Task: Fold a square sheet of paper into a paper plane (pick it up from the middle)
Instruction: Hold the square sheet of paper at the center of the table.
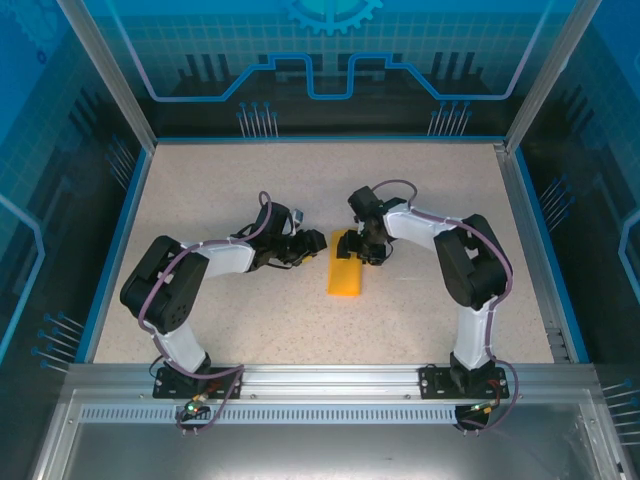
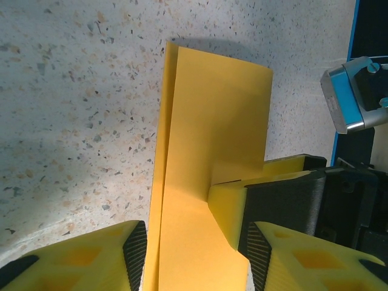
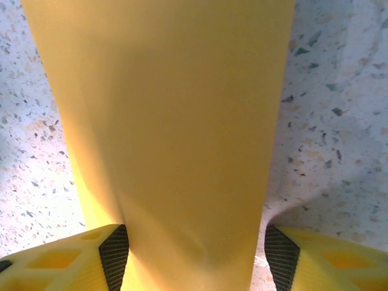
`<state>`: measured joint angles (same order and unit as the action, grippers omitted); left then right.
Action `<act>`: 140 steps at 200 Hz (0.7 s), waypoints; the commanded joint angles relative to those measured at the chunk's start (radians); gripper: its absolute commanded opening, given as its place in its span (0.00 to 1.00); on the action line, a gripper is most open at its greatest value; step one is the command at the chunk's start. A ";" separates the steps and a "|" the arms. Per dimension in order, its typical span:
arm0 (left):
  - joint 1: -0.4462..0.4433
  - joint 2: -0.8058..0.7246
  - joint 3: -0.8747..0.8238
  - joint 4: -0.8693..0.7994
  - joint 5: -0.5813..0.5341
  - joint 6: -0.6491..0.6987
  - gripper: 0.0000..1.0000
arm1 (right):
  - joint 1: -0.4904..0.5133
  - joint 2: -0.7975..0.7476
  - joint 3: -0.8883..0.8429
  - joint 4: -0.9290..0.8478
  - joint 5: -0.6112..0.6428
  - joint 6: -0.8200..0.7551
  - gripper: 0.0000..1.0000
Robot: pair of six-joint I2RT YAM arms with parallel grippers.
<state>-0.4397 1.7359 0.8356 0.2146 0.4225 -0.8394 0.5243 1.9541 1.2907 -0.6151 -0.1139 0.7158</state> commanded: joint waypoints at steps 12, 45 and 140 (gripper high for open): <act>-0.006 -0.002 0.027 -0.030 -0.030 0.010 0.48 | 0.037 0.087 0.002 -0.044 0.037 0.036 0.67; -0.007 -0.009 0.012 -0.034 -0.036 0.001 0.43 | 0.048 0.116 0.026 -0.067 0.063 0.043 0.68; -0.006 -0.038 -0.055 -0.012 0.041 -0.050 0.24 | 0.056 0.159 0.033 -0.092 0.097 0.091 0.72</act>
<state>-0.4397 1.7279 0.8127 0.2001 0.4072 -0.8635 0.5591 2.0048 1.3636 -0.6880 -0.0353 0.7795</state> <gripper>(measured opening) 0.264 0.712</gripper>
